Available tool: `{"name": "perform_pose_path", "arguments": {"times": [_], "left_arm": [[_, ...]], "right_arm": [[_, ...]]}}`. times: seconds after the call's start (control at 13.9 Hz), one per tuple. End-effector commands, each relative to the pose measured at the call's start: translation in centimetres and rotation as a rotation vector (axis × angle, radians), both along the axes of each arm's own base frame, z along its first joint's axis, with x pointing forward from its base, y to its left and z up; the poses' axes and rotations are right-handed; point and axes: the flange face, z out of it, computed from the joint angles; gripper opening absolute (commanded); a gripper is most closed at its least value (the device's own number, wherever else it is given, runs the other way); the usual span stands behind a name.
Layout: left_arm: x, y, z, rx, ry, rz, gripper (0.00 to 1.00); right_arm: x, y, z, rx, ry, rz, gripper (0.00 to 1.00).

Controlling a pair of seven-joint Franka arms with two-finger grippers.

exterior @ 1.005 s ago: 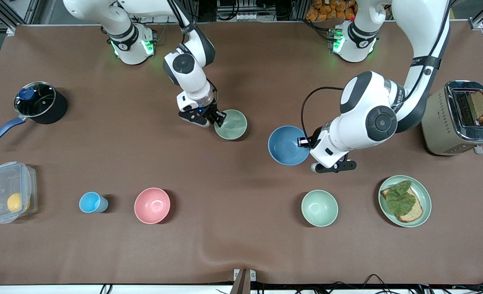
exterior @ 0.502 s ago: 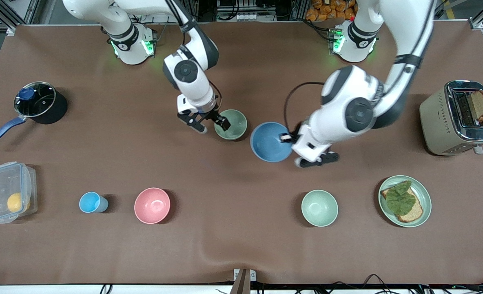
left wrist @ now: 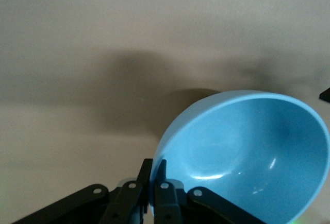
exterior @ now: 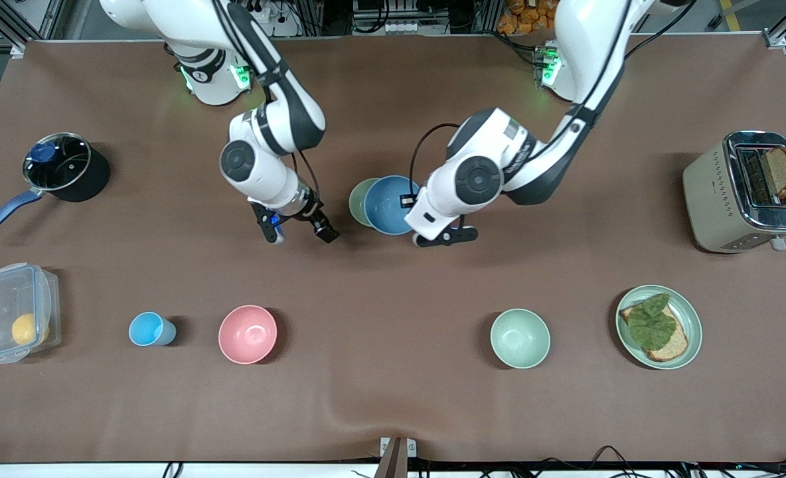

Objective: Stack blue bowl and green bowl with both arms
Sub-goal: 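Lift the blue bowl with the left gripper and set it into the green bowl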

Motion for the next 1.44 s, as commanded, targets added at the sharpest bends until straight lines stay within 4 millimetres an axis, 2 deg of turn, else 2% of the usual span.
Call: {"name": "perform_pose_path", "arguments": {"times": [0.0,0.07,0.22,0.43,0.5,1.0,1.29,1.36], "left_arm": [[-1.3,-1.2,-1.0,0.019,-0.003,-0.016,0.0],[-1.1,-1.4,-1.4,0.013,-0.014,0.003,0.0],[-2.5,-3.1,-3.9,0.027,0.001,0.018,0.0],[-3.1,-3.5,-4.9,0.041,0.017,0.018,0.0],[-3.9,-4.2,-5.7,0.049,0.028,0.009,0.0],[-5.0,-5.4,-8.0,0.059,0.041,0.009,0.0],[-5.5,-6.0,-8.6,0.075,0.024,-0.024,0.0],[-5.5,-6.0,-8.8,0.077,0.027,-0.024,0.59]], "right_arm": [[-0.4,-0.1,-2.5,0.076,0.069,-0.1,1.0],[-0.6,-0.2,-3.4,0.1,0.085,-0.119,1.0],[-1.1,-0.2,-4.4,0.143,0.085,-0.103,1.0],[-1.6,0.0,-5.2,0.163,0.096,-0.11,1.0],[-1.4,-0.3,-5.3,0.164,0.099,-0.12,1.0],[-1.6,-0.2,-5.4,0.17,0.116,-0.114,1.0],[-2.3,0.7,-5.4,0.187,0.125,-0.116,1.0],[-2.3,0.7,-5.4,0.187,0.125,-0.116,1.0]]}}
